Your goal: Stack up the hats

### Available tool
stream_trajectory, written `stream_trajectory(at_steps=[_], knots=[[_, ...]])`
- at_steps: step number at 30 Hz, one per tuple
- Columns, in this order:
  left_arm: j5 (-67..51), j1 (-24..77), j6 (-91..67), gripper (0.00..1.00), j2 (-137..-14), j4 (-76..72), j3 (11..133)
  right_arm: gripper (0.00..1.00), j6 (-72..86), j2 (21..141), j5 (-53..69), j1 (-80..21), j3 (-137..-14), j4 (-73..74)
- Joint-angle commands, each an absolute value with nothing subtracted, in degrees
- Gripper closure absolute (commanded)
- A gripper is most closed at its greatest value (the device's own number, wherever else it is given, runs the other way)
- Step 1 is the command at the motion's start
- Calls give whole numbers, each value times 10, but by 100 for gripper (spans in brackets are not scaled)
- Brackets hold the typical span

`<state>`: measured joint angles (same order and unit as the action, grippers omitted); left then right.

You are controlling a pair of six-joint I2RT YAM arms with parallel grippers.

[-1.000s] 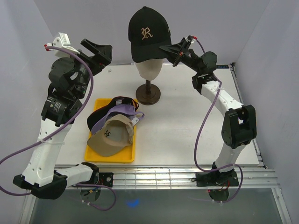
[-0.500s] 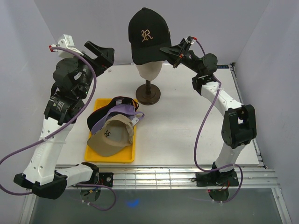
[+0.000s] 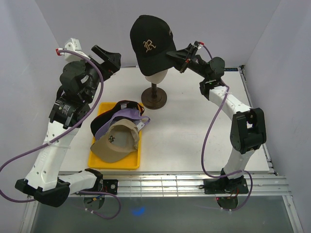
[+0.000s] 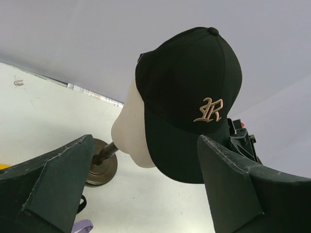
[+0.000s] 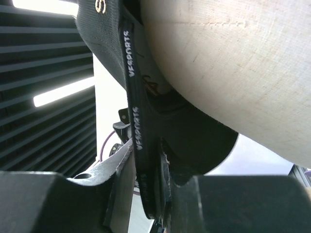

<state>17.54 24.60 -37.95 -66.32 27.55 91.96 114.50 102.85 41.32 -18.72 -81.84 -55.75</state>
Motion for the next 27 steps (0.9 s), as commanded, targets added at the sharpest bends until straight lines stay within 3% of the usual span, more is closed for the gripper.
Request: stream_trajectory(at_steps=[1,11,19,23,27], knots=[[181,247,-375,2,-653,266,915,71,1276,1033,417,-184,-825,-573],[189,247,-369,2,-649,265,908,81,1295,999,362,-184,-725,-605],[186,247,-370,2,-650,264,901,82,1310,983,322,-184,-660,-639],[186,247,-370,2,-650,264,898,81,1312,986,320,-184,-651,-651],[188,247,-368,2,-651,264,896,72,1317,988,314,-184,-635,-673]])
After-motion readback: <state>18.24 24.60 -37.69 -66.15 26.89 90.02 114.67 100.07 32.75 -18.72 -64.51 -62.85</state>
